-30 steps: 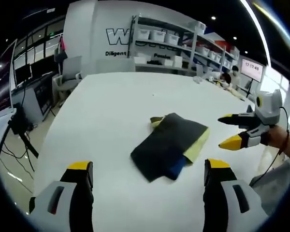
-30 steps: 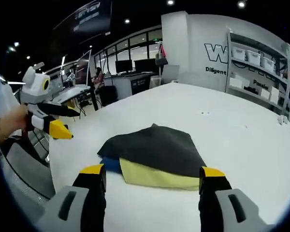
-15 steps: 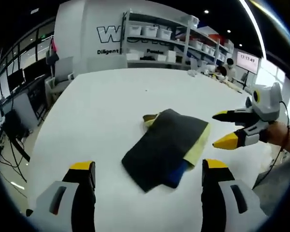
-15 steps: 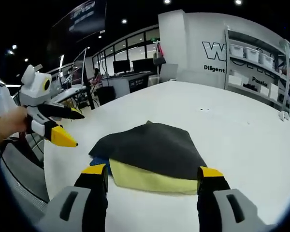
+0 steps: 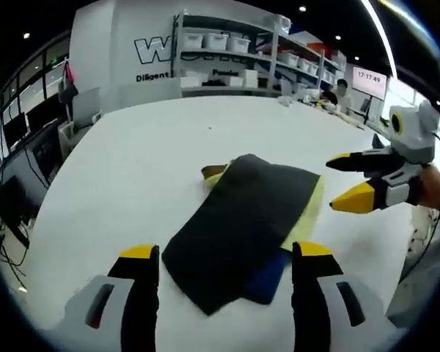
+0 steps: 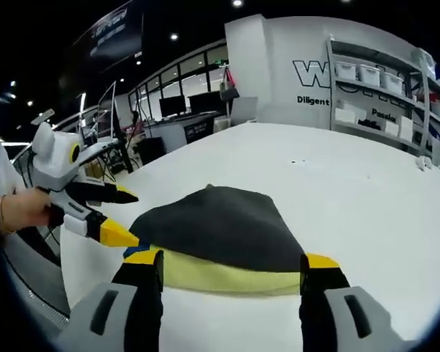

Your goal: Fold the garment on the visible template until the final outline fits inside the template.

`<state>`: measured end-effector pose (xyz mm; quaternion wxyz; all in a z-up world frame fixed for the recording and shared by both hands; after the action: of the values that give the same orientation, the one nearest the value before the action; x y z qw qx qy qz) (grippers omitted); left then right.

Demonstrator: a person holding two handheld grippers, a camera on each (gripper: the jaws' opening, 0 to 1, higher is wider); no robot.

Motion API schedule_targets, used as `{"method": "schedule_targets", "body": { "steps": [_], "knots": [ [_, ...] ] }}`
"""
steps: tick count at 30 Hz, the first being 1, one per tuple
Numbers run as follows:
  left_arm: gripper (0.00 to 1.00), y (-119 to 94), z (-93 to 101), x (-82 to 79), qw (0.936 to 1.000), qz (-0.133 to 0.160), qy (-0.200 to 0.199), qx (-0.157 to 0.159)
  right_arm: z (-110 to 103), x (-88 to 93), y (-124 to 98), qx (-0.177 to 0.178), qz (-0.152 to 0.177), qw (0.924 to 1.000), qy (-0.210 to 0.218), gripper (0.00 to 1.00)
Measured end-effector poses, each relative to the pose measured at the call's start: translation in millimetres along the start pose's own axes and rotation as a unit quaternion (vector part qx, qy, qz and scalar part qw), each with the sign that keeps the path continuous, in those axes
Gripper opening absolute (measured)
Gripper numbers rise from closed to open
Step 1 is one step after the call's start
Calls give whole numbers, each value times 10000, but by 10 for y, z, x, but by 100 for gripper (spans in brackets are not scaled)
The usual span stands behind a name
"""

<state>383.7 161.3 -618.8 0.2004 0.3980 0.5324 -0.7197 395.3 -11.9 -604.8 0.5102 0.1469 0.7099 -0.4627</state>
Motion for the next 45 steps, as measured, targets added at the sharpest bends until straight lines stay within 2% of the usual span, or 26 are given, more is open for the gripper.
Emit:
{"method": "schedule_targets", "body": {
  "steps": [4,6,15,21,23,25,33,41,42,45],
  "knots": [
    [62,62,47,26,9999,-25,67,71,35,20,-5,42,-16,10000,60,74],
    [60,100,93,62,9997,-93,49,202,64,46,-13,70,-41,9999,79,74],
    [43,198,120,96,9997,-6,157,168,136,101,-35,183,-66,9996,202,75],
    [26,188,186,58,9994,97,118,313,148,143,-58,199,-97,9994,249,74],
    [16,172,190,30,9992,175,72,350,152,153,-70,212,-105,9994,255,74],
    [0,171,209,18,9986,221,68,465,171,169,-81,250,-140,9993,236,74],
    [0,145,173,-31,9986,244,-61,462,202,165,-116,306,-117,9991,266,74],
    [0,-50,88,-302,9971,654,-56,383,227,129,-163,352,-64,9990,283,75],
    [0,-84,69,-347,9967,701,-194,369,227,127,-165,353,-64,9990,280,75],
    [0,-215,19,-479,9955,890,-164,291,219,115,-176,357,-46,9989,306,75]
  ]
}}
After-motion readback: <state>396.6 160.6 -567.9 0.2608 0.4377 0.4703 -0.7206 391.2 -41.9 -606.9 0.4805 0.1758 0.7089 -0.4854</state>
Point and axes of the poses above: the point that each gripper's makers call its tool centre point, and the gripper's own axes: y roughly forward along the fingers, z roughly to its right, x roughly out of its underside, the point moved 2 cm from there along -y, roughly backward along the fingers, and after that the axes turned 4 degrees about -y, right-handed, at the moved point
